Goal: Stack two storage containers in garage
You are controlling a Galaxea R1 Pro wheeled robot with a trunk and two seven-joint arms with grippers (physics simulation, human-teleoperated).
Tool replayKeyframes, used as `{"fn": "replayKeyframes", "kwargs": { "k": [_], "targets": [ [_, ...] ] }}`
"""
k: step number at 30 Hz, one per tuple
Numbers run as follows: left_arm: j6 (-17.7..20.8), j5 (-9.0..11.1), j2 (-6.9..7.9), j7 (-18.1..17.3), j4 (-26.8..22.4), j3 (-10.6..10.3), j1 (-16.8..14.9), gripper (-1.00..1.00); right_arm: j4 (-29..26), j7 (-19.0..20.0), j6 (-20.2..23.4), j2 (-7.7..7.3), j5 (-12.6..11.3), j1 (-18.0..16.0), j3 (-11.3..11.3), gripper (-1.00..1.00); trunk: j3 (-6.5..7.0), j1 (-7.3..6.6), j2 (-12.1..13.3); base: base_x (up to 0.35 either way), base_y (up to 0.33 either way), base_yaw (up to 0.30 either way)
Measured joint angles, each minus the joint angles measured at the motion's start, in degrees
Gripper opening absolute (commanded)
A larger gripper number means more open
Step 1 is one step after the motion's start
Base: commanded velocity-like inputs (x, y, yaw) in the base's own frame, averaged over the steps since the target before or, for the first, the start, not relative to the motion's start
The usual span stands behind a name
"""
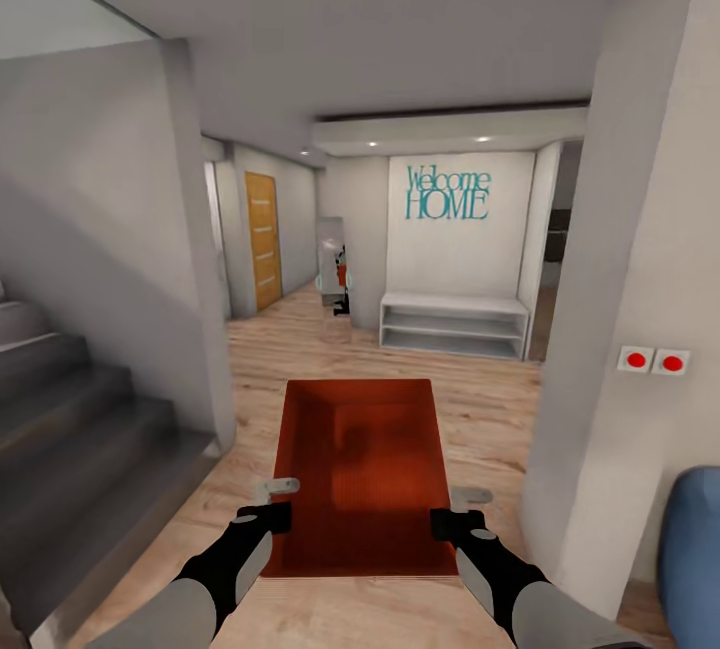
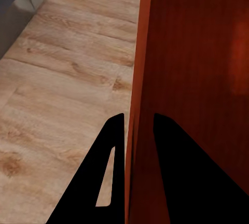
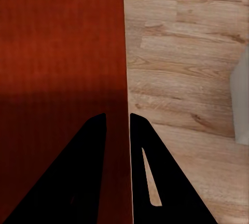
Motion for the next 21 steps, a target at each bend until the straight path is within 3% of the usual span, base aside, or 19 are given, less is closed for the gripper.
{"fn": "replayKeyframes", "kwargs": {
  "k": [6, 21],
  "targets": [
    [0.0, 0.1, 0.13, -0.2, 0.0, 0.0, 0.0, -1.0, 0.0, -0.2, 0.0, 0.12, 0.0, 0.0, 0.0, -1.0, 0.0, 0.0, 0.0, 0.322, 0.0, 0.169],
    [0.0, 0.0, 0.01, 0.0, 0.0, 0.0, 0.0, -1.0, 0.0, 0.0, 0.0, 0.01, 0.0, 0.0, 0.0, -1.0, 0.0, 0.0, 0.0, 0.322, 0.0, 0.005]
  ]
}}
